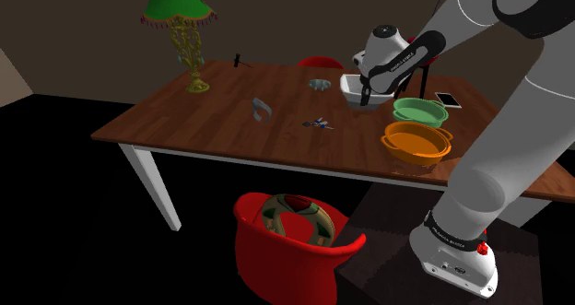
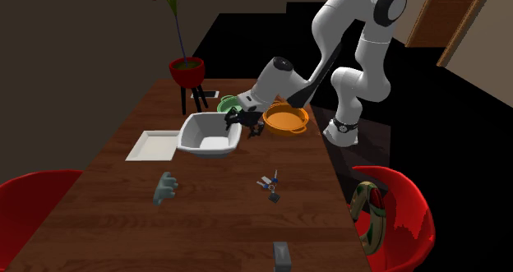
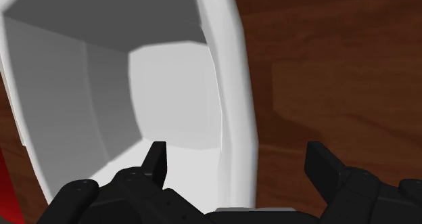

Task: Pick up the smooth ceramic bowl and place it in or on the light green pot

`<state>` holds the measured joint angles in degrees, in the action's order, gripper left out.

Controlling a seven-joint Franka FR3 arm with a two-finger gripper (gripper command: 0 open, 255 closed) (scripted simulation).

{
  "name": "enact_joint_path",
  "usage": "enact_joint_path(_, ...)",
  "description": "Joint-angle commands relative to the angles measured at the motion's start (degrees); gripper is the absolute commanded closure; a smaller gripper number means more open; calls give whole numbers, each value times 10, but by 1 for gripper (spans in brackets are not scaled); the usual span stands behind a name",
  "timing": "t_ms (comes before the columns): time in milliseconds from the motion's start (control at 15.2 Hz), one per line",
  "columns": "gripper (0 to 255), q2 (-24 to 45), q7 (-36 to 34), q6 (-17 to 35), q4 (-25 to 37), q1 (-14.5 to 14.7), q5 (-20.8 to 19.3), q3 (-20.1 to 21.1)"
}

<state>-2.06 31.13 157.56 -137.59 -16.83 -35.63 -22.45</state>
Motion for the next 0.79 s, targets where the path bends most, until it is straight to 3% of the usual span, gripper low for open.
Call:
enact_joint_path(0, 0, 11, -3, 12, 0, -2, -3, -2)
enact_joint_path(462, 0, 11, -3, 12, 0, -2, -3, -2)
enact_joint_path(528, 255, 11, -3, 12, 0, -2, -3, -2)
enact_joint_path(726, 255, 11, -3, 12, 0, -2, -3, -2)
